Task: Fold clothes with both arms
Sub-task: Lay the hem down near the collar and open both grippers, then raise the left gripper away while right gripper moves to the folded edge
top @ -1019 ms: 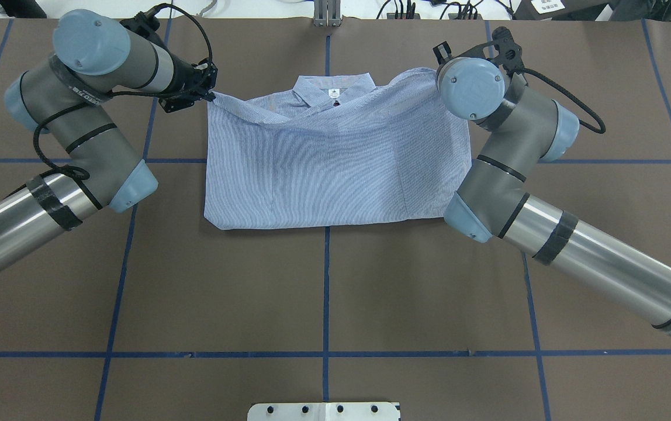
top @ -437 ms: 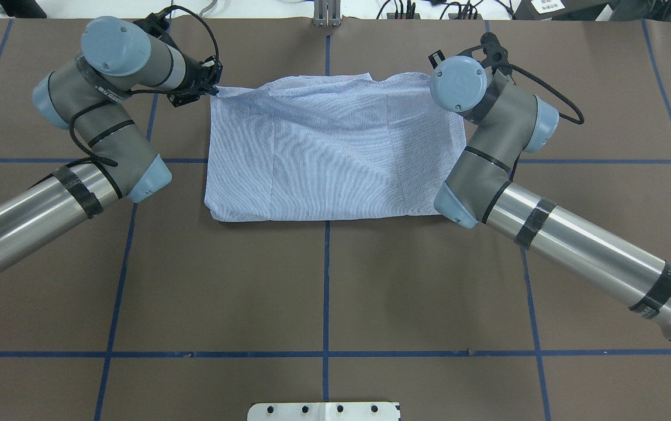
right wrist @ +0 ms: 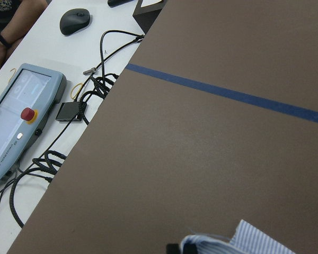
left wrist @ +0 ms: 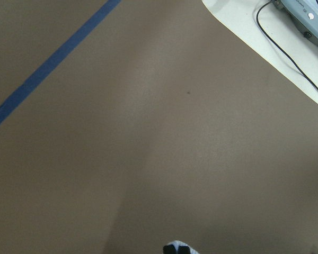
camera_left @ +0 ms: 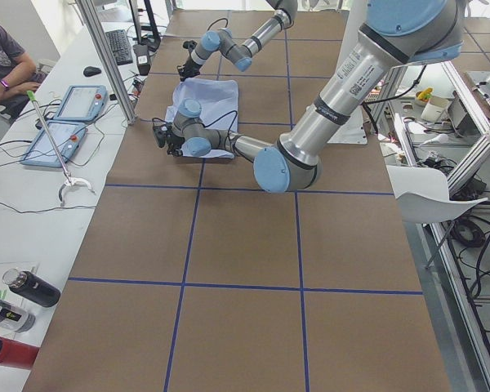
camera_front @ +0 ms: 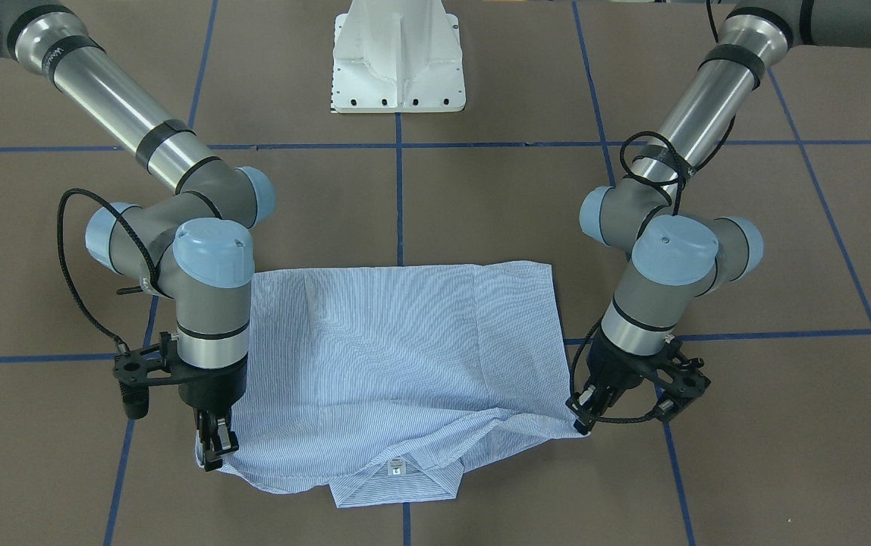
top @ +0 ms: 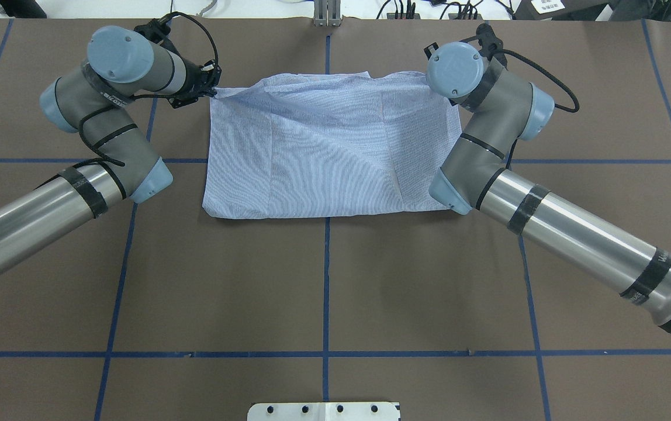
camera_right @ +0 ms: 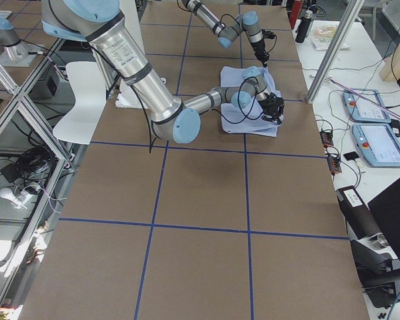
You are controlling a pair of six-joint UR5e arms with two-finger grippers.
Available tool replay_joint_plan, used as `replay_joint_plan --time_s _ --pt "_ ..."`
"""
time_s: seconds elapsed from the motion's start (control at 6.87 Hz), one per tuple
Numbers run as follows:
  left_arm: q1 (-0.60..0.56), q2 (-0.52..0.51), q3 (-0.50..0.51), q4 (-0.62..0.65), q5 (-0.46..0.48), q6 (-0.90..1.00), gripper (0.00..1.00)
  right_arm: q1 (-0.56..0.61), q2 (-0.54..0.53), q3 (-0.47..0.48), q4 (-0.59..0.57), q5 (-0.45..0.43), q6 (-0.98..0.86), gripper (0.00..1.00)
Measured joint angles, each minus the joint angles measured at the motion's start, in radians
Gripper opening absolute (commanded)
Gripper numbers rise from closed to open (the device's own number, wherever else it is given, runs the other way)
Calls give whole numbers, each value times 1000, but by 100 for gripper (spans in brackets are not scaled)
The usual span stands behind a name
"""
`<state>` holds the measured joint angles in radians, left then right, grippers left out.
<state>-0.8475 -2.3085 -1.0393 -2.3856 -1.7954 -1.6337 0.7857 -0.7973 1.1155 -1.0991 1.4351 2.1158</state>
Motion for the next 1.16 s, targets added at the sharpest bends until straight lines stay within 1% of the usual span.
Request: replay_joint_plan --time_s 0.15,0.44,0.58,0.73,0.87,1.02,1.16 --pt "0 -2 7 -4 5 15 35 17 -1 -14 20 23 0 39" --pt "-2 -3 6 -6 7 37 36 26 -3 -27 49 43 2 40" --pt "-15 -1 -21 -7 -3 56 36 27 -8 -13 58 53 5 43" --pt "-38 5 -70 -4 -44 73 36 27 -42 45 66 69 7 48" --pt "-63 27 -135 0 -110 81 37 11 -115 157 68 87 8 55" --pt "-82 69 -216 2 -158 83 39 -34 -198 282 66 98 14 67" --pt "-90 103 -277 3 -178 82 39 -90 -281 400 58 100 24 69"
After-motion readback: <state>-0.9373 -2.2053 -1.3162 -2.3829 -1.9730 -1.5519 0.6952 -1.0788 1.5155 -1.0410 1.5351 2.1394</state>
